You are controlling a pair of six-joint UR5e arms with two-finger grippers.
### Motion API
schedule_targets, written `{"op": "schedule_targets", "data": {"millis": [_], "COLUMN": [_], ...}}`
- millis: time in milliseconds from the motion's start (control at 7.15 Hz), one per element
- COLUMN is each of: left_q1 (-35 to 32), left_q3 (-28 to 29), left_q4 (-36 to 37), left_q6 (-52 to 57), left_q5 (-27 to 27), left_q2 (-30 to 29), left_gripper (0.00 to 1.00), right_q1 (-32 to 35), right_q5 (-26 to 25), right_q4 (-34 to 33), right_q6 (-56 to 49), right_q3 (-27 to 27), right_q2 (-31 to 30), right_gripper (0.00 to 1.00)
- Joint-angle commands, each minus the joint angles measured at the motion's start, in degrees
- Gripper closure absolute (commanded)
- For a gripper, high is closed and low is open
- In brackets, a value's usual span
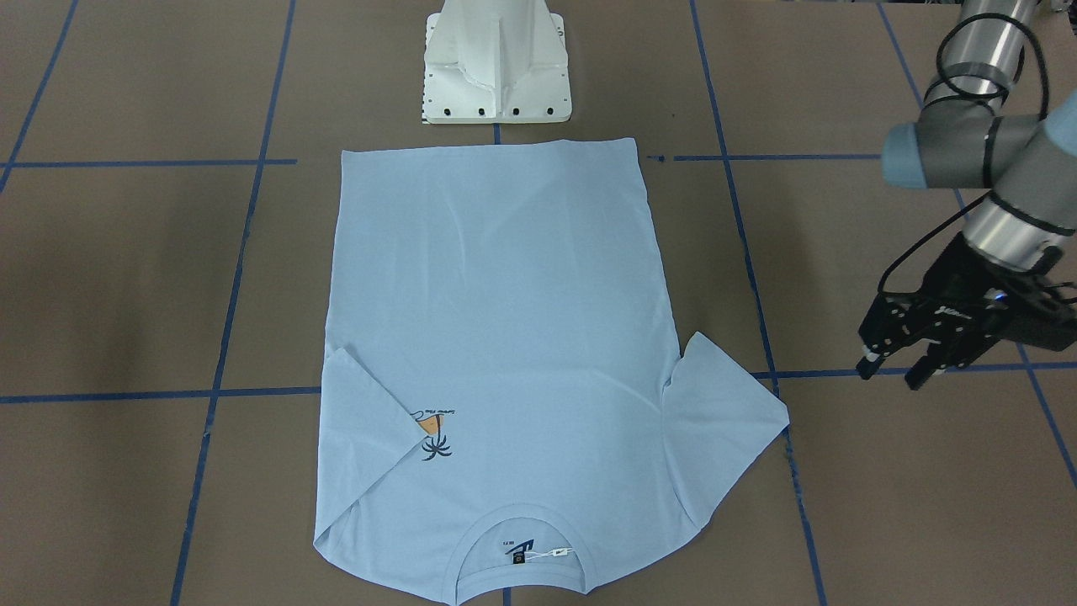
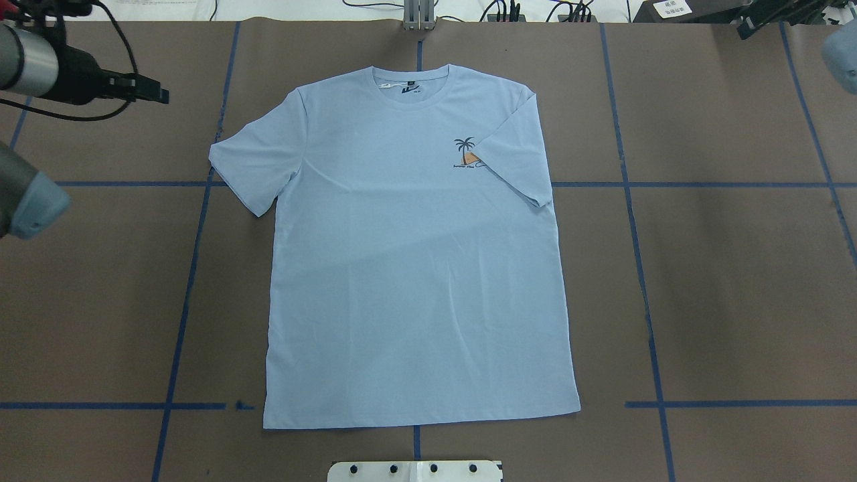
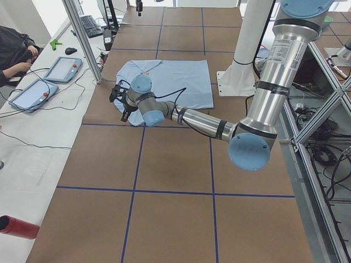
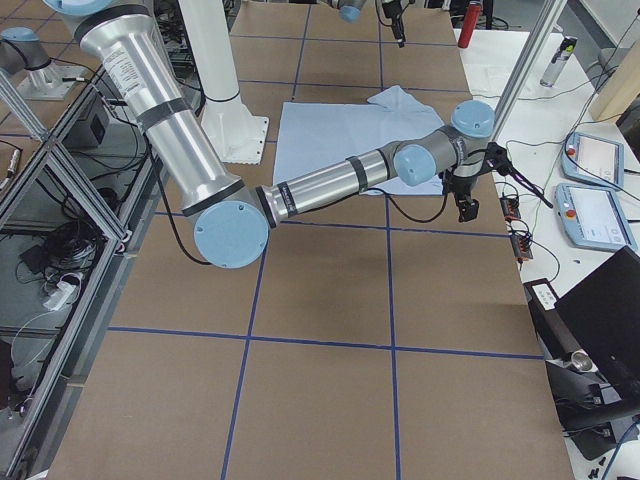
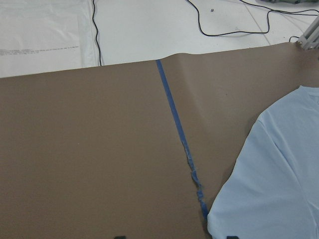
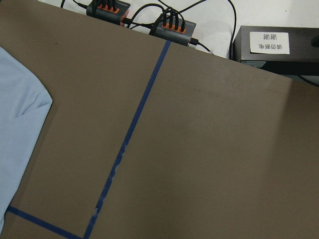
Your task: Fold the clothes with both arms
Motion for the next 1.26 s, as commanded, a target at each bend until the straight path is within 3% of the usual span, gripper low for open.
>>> {"op": "schedule_targets", "data": {"millis": [0,420,1119], "left_q1": [6.1,10.1,11.0], "left_q3": [8.9,13.0,14.5], "left_q4": [-7.3,-8.4,-8.6], "left_q6": [-7.2,-8.0,-7.9], "left_q5": [8.1,13.9,15.2], "left_q2": [-3.1,-4.2,-4.3], "left_gripper": [0.40,0.43,0.56], "right_q1": [0.8,0.8,0.7], "right_q5": [0.5,0.2,0.0], "right_q4": [0.3,0.4,0.5], "right_q6": [-1.0,-1.0,-0.9], "right_q3": [0.6,0.6,0.6], "right_q2": [-1.9,-2.4,-2.5], "right_gripper": [0.00,0.00,0.00]}}
